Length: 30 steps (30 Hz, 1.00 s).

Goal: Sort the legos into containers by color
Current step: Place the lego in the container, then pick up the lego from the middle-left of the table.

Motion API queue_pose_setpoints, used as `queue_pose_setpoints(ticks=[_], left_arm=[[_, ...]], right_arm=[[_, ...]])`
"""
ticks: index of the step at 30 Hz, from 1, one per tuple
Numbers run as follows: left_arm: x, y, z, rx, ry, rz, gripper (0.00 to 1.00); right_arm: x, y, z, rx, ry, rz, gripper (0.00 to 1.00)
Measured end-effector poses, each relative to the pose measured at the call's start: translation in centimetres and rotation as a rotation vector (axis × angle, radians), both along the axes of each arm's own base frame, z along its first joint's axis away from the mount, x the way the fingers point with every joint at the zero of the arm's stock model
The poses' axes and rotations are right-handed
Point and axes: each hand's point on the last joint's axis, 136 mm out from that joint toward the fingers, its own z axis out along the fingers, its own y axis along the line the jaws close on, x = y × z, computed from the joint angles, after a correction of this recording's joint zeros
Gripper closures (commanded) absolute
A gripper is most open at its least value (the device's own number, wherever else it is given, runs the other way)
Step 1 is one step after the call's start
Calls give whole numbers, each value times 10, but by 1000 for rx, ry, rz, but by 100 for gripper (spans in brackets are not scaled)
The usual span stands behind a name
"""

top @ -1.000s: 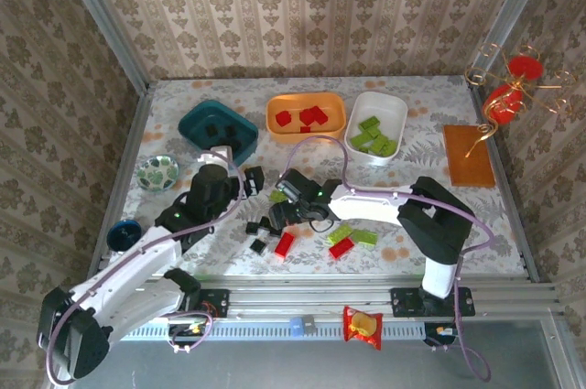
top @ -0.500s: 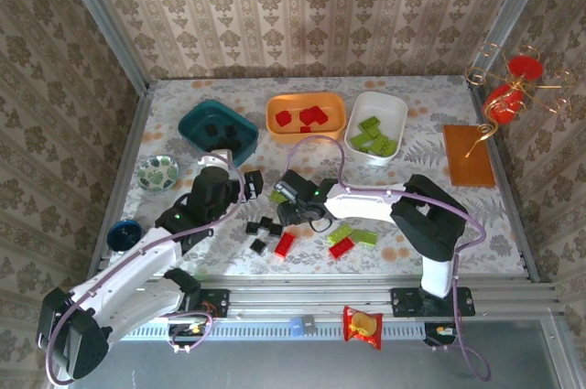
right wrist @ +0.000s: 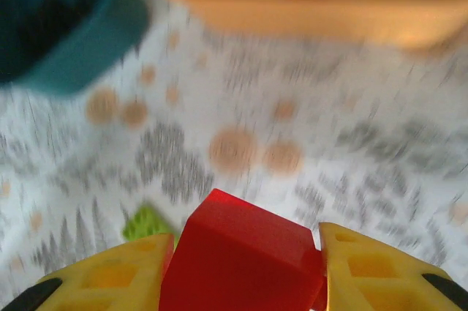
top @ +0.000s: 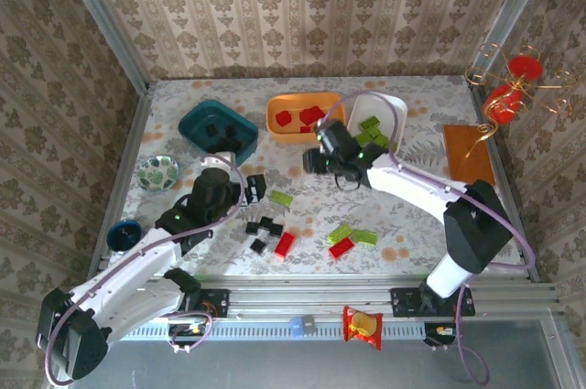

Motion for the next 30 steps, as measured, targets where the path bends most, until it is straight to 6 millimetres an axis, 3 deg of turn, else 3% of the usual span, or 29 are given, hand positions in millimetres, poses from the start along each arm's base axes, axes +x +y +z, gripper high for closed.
queue_pose_setpoints(ticks=[2, 5, 12, 13, 16, 19, 23, 30], left_arm=[[-4, -4, -2, 3, 11, -22, 0], [-11, -10, -7, 10, 31, -54, 0], [-24, -22, -24, 44, 96, -121, 0], [-26, -23, -26, 48, 106, -128, 0], [-32, -26, -34, 60, 137, -152, 0], [-38, -29, -40, 71, 170, -177, 0], [-51, -36, -49, 94, 219, -231, 2], [-93, -61, -71, 201, 318, -413, 10]], right_arm=[[36, -2, 22, 21, -52, -36, 69], [79, 0, 31, 20, -90, -66, 69], [149, 8, -11, -91, -50, -121, 64], [156, 8, -18, -111, -40, -127, 60], [172, 7, -30, -142, -16, -146, 31], [177, 5, -33, -163, 1, -151, 22], [170, 1, -32, -175, 12, -146, 21], [117, -26, -30, -188, 46, -136, 20]])
